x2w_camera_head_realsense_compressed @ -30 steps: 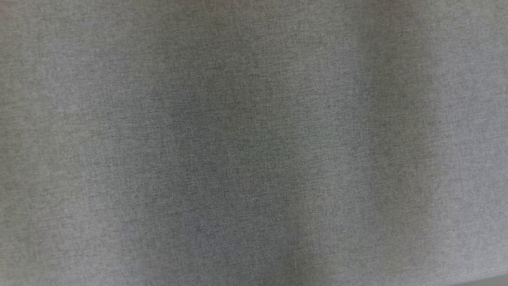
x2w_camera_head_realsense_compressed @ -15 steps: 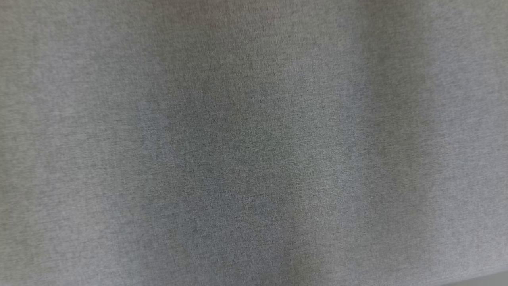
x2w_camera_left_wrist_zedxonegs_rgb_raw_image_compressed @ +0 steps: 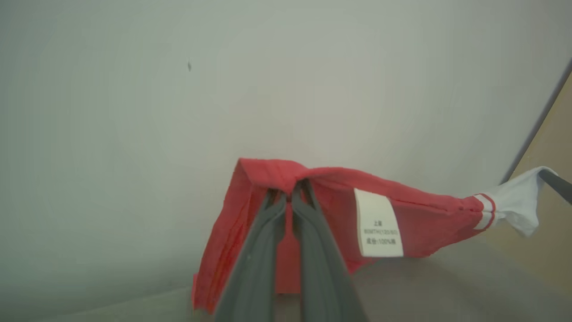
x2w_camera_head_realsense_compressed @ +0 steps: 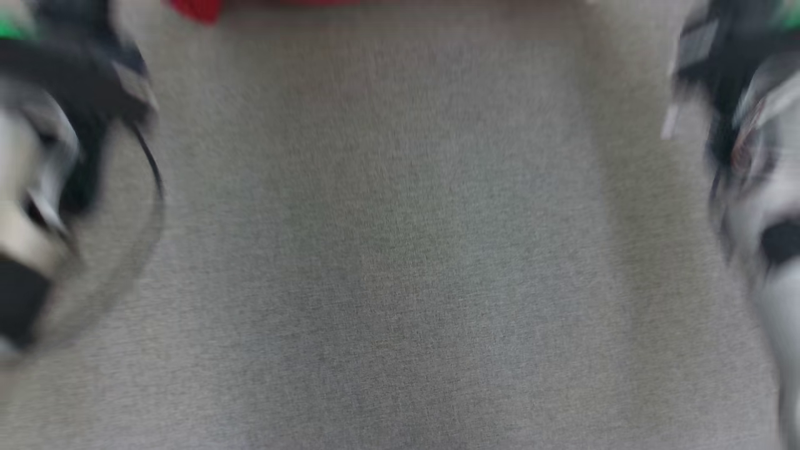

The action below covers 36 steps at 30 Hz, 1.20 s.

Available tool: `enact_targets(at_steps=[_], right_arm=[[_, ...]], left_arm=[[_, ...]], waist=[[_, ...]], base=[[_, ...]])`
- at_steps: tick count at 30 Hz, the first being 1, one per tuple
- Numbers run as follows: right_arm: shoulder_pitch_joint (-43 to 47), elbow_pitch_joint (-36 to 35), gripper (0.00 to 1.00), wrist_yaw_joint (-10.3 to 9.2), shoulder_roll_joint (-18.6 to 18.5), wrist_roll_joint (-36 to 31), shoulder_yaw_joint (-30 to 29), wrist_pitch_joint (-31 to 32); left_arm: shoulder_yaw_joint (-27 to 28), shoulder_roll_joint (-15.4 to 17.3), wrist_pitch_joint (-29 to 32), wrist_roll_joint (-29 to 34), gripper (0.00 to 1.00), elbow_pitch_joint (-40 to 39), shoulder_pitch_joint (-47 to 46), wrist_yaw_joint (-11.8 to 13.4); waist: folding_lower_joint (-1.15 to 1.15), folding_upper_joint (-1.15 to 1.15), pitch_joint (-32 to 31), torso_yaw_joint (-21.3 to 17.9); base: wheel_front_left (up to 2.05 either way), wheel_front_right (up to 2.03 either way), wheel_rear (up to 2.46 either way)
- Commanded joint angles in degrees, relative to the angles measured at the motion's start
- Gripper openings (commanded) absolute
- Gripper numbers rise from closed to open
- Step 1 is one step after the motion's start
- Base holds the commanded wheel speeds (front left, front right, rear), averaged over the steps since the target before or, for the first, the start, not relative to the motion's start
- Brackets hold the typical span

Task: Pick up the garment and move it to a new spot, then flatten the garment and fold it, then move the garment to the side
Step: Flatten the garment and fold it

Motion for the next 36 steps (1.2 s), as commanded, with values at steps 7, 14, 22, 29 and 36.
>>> enact_targets(at_steps=[7, 14, 22, 29, 36], right_arm=[[28.67, -16.07, 0.00, 0.04, 2.87, -0.45, -7.34, 4.49], [48.81, -28.02, 0.00, 0.04, 7.73, -3.78, -16.19, 10.81], [64.26, -35.07, 0.00, 0.04, 14.08, -6.32, -21.19, 17.02], [71.29, -36.48, 0.00, 0.04, 16.48, -6.90, -21.23, 21.11], [77.43, -37.30, 0.00, 0.04, 16.70, -5.54, -18.46, 28.92]], left_arm=[[10.01, -3.32, -0.19, 8.34, 0.00, -10.95, 26.18, 2.56], [15.18, -6.57, -0.20, 13.70, 0.00, -12.78, 44.20, 1.45], [20.16, -11.06, -0.19, 16.74, 0.00, -11.83, 58.69, -0.20], [25.55, -14.31, -0.20, 20.46, 0.00, -11.83, 69.27, 0.31], [29.79, -16.73, -0.19, 24.94, 0.00, -11.44, 76.36, -0.53]], waist=[[0.01, 0.01, -8.39, -0.38], [0.01, 0.01, -12.22, -0.59], [0.01, 0.01, -15.17, -1.62], [0.01, 0.01, -17.13, -2.30], [0.01, 0.01, -18.99, -1.37]], base=[[0.00, 0.00, 0.00], [0.00, 0.00, 0.00], [0.00, 0.00, 0.00], [0.00, 0.00, 0.00], [0.00, 0.00, 0.00]])
